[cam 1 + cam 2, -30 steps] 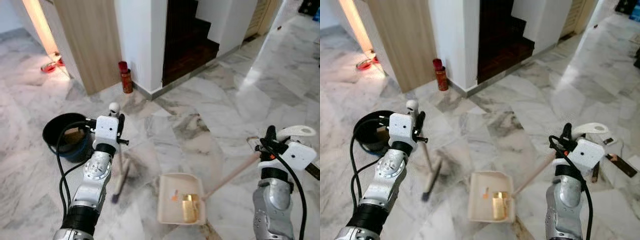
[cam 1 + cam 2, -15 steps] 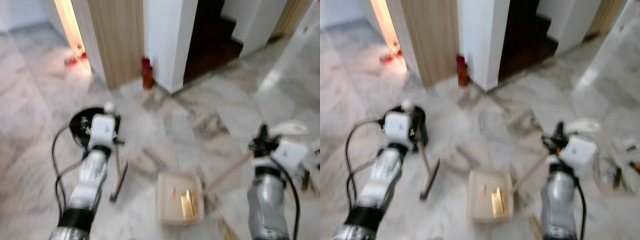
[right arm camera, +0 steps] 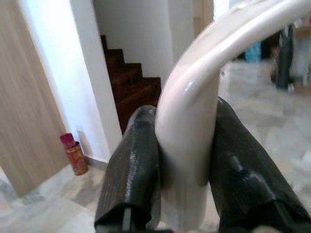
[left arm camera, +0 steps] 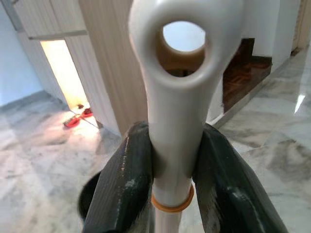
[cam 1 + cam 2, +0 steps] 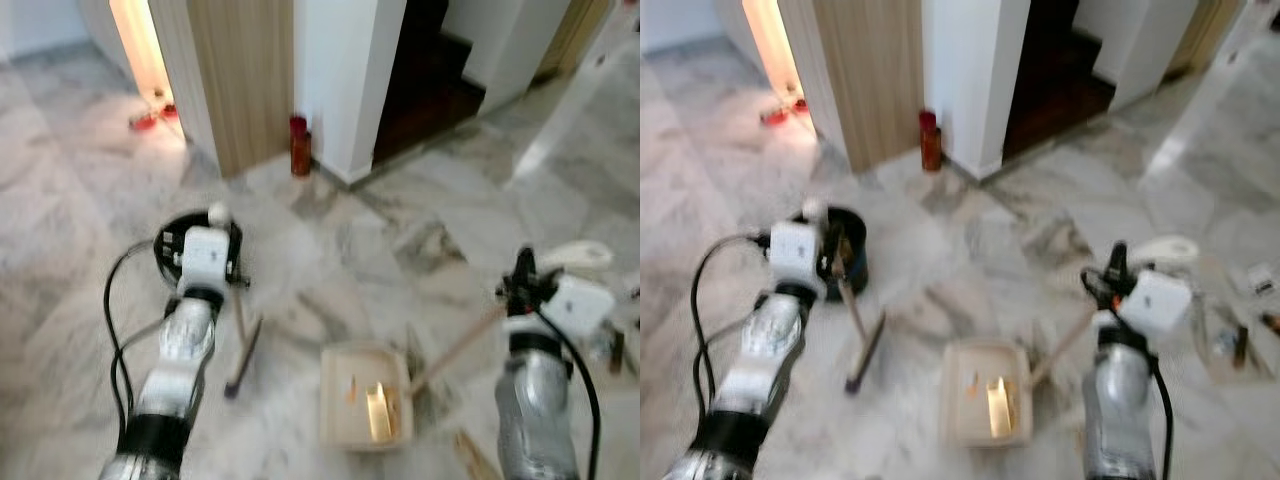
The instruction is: Sweep floor
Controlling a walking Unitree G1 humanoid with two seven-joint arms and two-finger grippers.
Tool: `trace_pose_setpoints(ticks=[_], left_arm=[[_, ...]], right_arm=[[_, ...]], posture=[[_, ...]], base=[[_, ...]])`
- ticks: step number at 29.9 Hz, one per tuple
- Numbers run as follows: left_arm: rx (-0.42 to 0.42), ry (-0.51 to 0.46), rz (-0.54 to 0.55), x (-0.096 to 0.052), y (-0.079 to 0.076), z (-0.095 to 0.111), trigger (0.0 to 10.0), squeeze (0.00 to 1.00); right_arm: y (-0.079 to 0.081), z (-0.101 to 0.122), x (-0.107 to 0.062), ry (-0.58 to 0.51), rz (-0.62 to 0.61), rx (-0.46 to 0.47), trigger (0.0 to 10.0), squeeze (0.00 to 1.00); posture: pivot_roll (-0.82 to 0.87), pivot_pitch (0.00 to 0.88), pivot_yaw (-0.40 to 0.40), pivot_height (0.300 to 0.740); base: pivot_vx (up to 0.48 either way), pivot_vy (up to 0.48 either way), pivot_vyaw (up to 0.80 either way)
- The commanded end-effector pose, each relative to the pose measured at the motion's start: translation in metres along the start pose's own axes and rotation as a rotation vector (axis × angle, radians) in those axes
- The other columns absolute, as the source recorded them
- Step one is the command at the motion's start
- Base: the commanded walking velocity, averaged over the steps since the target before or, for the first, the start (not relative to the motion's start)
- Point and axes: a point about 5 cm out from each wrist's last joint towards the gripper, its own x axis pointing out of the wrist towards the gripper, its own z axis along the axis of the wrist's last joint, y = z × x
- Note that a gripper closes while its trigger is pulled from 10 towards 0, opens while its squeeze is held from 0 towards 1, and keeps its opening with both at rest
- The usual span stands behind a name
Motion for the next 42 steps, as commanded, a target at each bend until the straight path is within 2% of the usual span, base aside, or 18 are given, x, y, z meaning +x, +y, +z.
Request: trace_pose_setpoints(ticks=[1,42], left_arm=[[0.007,-0.056,-0.001,0.0033,-0.0017,0.0123,10.0,0.00],[0.004,-0.054,0.002,0.0024,-0.0015,0.0123,10.0,0.00]], right_arm=[[-0.0033,0.0074,0.0023,-0.037,-0.010,0.010,10.0,0.00],[-0.0032,0.0081,0.0037,-0.035,-0.003,0.012,10.0,0.00]], posture=[[0.13,0.078,-0.021,0.740],[0.13,0.079,-0.026,0.740]], base=[[0.000,0.311,0.00],[0.000,0.314,0.00]])
